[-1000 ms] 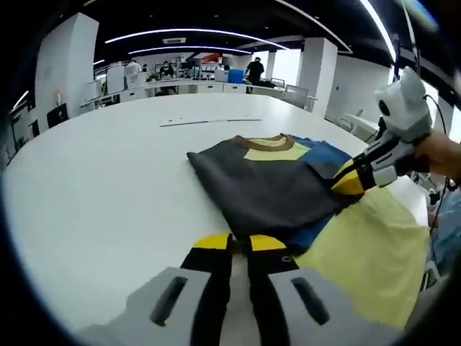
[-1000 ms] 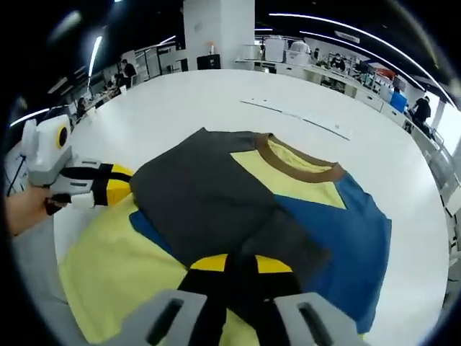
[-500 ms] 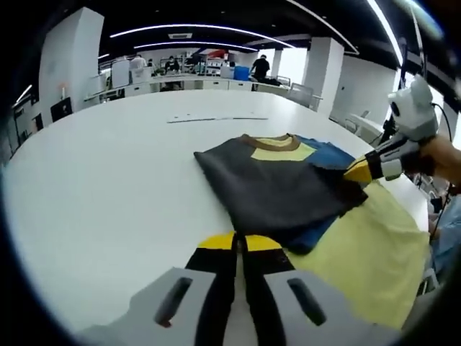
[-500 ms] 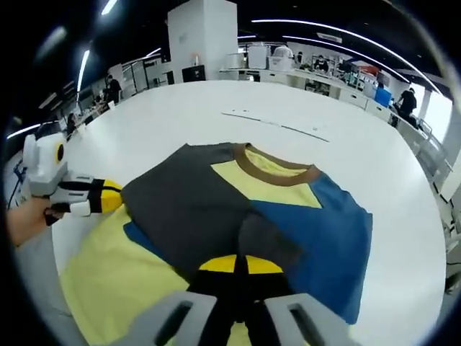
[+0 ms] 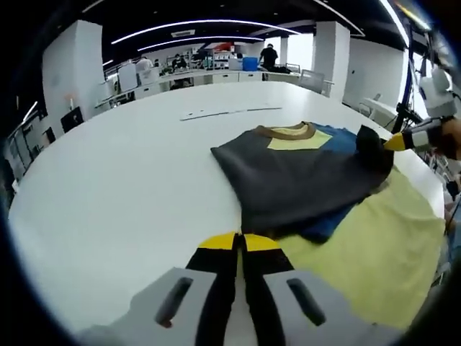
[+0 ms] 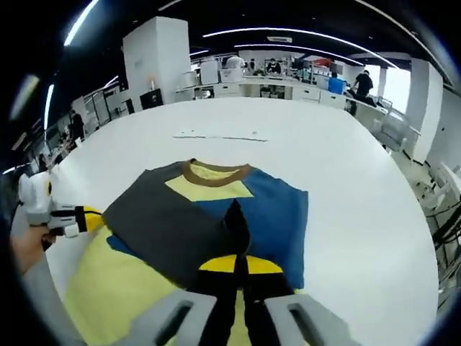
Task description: Fold the garment on the visible template until the final outline fits inside the template.
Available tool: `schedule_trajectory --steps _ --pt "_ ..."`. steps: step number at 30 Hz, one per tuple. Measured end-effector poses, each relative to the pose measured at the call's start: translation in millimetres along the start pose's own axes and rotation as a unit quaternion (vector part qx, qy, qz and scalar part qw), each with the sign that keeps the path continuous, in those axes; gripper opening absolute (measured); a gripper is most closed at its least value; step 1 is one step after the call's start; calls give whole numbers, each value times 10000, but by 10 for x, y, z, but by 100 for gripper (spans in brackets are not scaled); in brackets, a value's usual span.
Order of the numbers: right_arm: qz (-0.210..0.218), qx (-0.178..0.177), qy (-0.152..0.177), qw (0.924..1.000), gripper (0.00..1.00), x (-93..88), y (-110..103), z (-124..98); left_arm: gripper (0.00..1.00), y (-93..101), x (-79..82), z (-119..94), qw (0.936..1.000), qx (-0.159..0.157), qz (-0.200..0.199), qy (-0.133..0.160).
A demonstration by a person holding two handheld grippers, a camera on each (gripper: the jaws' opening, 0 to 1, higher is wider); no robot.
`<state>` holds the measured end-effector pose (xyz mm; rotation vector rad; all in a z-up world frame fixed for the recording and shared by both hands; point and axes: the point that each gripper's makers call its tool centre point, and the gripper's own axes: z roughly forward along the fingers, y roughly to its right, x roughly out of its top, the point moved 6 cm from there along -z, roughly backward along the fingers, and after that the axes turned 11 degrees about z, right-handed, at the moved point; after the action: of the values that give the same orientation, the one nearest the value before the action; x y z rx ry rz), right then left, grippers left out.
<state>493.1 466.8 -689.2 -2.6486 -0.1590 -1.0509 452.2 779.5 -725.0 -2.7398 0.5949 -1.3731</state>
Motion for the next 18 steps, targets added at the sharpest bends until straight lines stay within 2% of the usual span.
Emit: schedule_trajectory --steps 4,11,18 --pt "288 -59 -34 9996 0 -106 67 -29 0 -6 -6 3 9999 80 -4 -63" --pt "524 -123 -212 9983 0 -296 157 -7 0 -4 -18 3 9997 162 51 -147" --pt "603 -143 -352 9975 0 -351 187 -54 0 -10 -24 6 9997 161 119 -151"
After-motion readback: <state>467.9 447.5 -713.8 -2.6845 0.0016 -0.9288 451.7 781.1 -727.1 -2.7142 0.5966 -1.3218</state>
